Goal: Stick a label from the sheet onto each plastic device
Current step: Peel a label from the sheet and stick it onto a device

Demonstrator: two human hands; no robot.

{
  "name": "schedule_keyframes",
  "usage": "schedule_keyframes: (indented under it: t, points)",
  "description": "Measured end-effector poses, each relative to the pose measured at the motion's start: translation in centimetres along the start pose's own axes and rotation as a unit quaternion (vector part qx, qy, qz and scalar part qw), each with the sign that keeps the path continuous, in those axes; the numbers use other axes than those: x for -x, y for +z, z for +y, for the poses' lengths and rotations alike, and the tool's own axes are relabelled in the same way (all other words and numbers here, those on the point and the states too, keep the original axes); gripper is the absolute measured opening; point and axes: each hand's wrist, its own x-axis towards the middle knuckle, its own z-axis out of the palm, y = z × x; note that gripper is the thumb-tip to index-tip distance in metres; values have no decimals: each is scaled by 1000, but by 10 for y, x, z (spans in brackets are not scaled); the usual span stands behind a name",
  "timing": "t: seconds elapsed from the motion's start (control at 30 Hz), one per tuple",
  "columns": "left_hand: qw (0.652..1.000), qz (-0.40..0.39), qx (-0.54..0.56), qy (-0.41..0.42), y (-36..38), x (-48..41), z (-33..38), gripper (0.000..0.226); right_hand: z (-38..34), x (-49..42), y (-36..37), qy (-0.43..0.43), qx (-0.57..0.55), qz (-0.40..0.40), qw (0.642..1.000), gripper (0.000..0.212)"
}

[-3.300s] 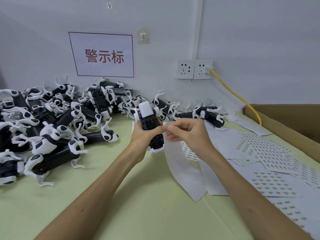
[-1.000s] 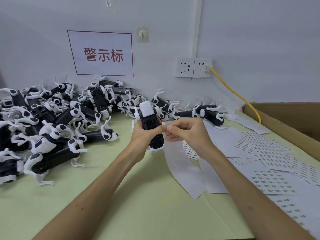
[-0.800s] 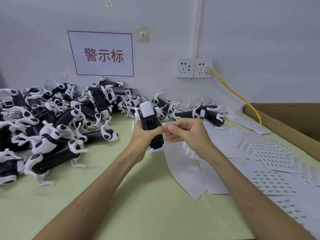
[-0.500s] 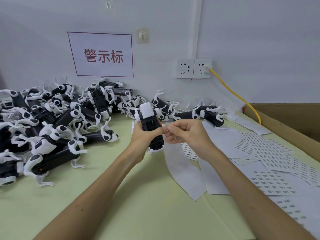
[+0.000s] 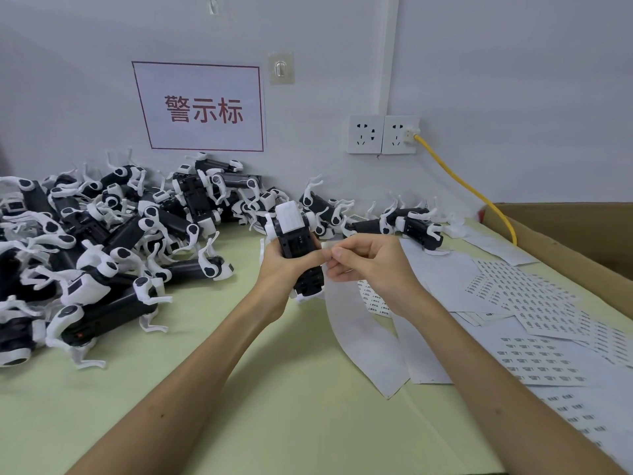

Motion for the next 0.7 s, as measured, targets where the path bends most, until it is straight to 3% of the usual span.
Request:
schedule_keyframes:
  t: [0.7]
  points:
    - [1000, -1, 21, -4, -2, -1, -1, 17, 1, -2, 1, 9, -29, 9, 1000, 11]
